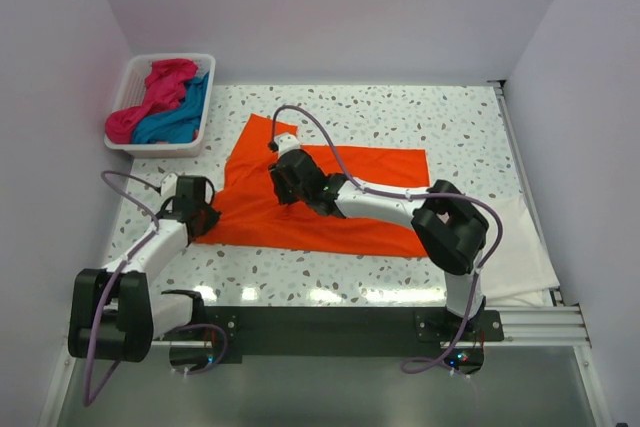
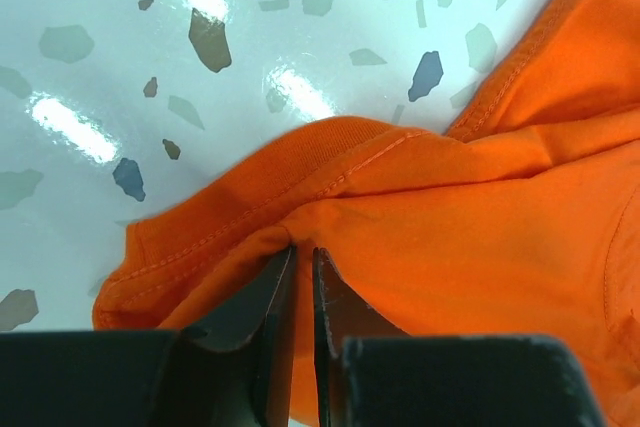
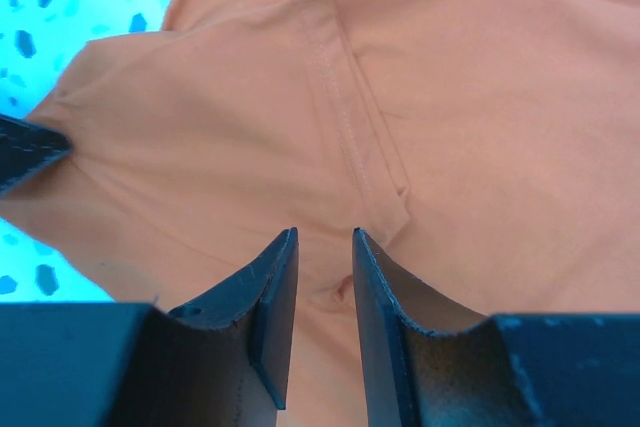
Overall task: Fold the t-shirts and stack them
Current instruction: Fold the tshirt
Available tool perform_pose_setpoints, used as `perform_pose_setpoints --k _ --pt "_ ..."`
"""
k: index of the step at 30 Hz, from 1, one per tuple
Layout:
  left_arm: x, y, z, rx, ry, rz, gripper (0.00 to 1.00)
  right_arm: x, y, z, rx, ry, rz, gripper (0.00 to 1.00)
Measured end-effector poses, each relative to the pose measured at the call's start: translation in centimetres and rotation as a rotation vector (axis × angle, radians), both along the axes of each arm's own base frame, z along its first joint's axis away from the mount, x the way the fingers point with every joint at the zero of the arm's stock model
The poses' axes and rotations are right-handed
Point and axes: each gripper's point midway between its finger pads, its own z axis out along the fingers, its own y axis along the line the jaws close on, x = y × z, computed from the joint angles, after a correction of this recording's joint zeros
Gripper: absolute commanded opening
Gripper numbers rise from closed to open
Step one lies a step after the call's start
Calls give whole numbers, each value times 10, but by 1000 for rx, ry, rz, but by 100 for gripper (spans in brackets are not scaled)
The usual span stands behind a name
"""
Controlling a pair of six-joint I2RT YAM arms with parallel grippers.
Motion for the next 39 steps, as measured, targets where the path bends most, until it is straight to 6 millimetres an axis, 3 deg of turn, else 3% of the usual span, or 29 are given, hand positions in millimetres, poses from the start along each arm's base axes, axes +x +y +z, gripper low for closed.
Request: perform_pose_setpoints --k 3,5,8,10,14,17,18,21,25,30,35,39 --pt "1 0 8 -1 -11 -5 22 1 -11 -12 -33 7 -23 32" --pt "7 -3 20 -7 -48 -31 31 1 -26 -26 -64 31 -42 33" --pt "25 -12 53 -30 -149 -89 45 6 -59 -41 -103 78 -97 33" --pt "44 -18 80 -35 -223 -129 53 20 -90 -39 -110 104 -167 33" --pt "107 -35 137 19 -363 -252 59 69 -156 -4 -51 77 -345 34" --pt "166 -55 159 111 -404 -348 61 99 -206 22 -18 46 -466 34" --pt "195 -63 163 159 -410 -386 62 107 -222 28 -10 41 -500 35" --pt "238 -80 146 224 -388 -460 64 124 -258 37 13 37 -573 35" --pt "285 -83 99 316 -295 -527 66 140 -304 38 43 54 -651 35" --pt "325 -84 50 405 -213 -605 67 159 -337 40 79 60 -701 35" --pt "333 -82 23 443 -153 -644 65 163 -351 22 82 101 -717 35" --pt "330 -76 16 469 -121 -648 64 162 -358 13 86 124 -726 34"
